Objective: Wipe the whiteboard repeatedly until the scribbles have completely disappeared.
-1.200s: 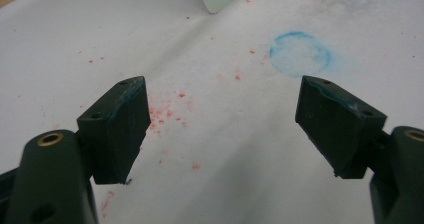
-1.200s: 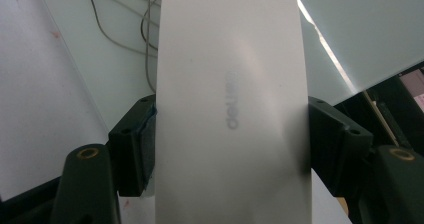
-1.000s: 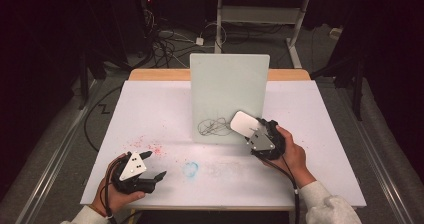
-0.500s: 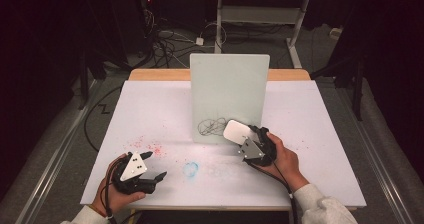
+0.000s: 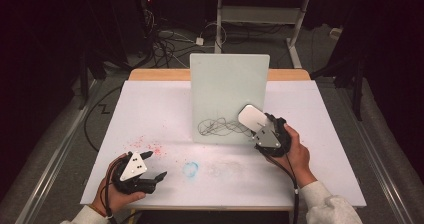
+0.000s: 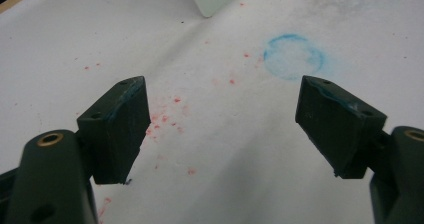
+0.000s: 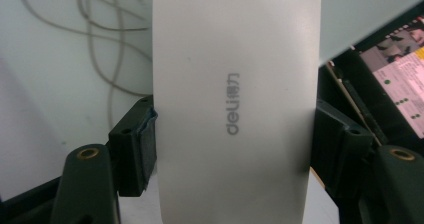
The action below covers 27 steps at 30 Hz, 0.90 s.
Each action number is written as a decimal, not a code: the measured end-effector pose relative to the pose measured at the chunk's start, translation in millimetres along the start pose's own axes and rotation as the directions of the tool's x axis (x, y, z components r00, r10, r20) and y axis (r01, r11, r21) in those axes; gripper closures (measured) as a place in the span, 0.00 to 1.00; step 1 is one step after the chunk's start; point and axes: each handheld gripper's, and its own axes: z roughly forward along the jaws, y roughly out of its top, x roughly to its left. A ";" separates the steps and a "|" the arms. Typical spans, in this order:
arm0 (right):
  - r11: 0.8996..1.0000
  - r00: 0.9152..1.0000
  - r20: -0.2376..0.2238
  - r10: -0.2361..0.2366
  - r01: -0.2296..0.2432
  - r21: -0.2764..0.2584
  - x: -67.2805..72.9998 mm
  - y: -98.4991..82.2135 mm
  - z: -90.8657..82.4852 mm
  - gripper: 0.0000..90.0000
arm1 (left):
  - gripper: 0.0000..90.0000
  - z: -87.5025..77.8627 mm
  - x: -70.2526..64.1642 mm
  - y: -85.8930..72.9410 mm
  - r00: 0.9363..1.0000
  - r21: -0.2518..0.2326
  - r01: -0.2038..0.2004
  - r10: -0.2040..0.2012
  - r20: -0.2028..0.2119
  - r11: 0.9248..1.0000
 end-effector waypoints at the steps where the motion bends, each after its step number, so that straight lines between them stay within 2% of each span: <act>1: 1.000 1.000 -0.007 -0.009 0.009 0.003 3.6 -0.2 0.5 0.35 | 0.23 -0.2 -0.2 0.1 1.000 -0.002 0.000 0.000 0.002 1.000; 4: 1.000 0.999 -0.046 -0.030 0.030 0.008 15.1 -1.4 1.6 0.35 | 0.23 0.2 -0.3 0.4 1.000 -0.002 -0.001 0.001 0.004 1.000; 5: 0.999 0.997 -0.060 -0.046 0.047 0.013 19.4 -1.6 2.2 0.35 | 0.23 0.4 -0.3 0.6 1.000 -0.001 -0.002 0.002 0.004 1.000; 6: 0.996 0.993 -0.080 -0.084 0.086 0.022 29.7 -1.0 3.5 0.35 | 0.23 0.7 -0.4 0.7 1.000 0.000 -0.004 0.004 0.004 1.000; 7: 0.996 0.993 -0.080 -0.084 0.086 0.022 29.7 -1.0 3.5 0.35 | 0.23 0.9 -0.5 0.8 1.000 0.000 -0.004 0.004 0.006 1.000; 10: 0.991 0.987 -0.102 -0.124 0.128 0.028 43.7 3.2 6.7 0.34 | 0.23 1.5 -0.8 1.4 1.000 -0.001 -0.004 0.004 0.008 1.000; 16: 0.989 0.985 -0.098 -0.143 0.147 0.030 53.6 12.3 12.6 0.34 | 0.23 3.0 -0.6 2.3 1.000 -0.005 -0.001 0.001 0.021 1.000; 17: 0.987 0.982 -0.102 -0.158 0.161 0.018 61.7 19.6 15.6 0.34 | 0.23 3.2 -0.8 2.5 1.000 -0.007 -0.001 0.001 0.021 1.000; 19: 0.984 0.979 -0.104 -0.176 0.178 0.014 66.3 23.9 17.3 0.34 | 0.23 3.4 -1.0 3.0 1.000 -0.008 -0.002 0.002 0.021 1.000; 21: 0.978 0.975 -0.083 -0.208 0.210 0.013 74.8 31.1 20.3 0.34 | 0.23 3.4 -0.9 3.0 1.000 -0.009 -0.003 0.003 0.023 1.000; 27: 0.974 0.971 -0.079 -0.224 0.225 0.003 83.0 40.9 23.9 0.34 | 0.23 3.1 -0.4 2.4 1.000 -0.010 -0.001 0.001 0.026 1.000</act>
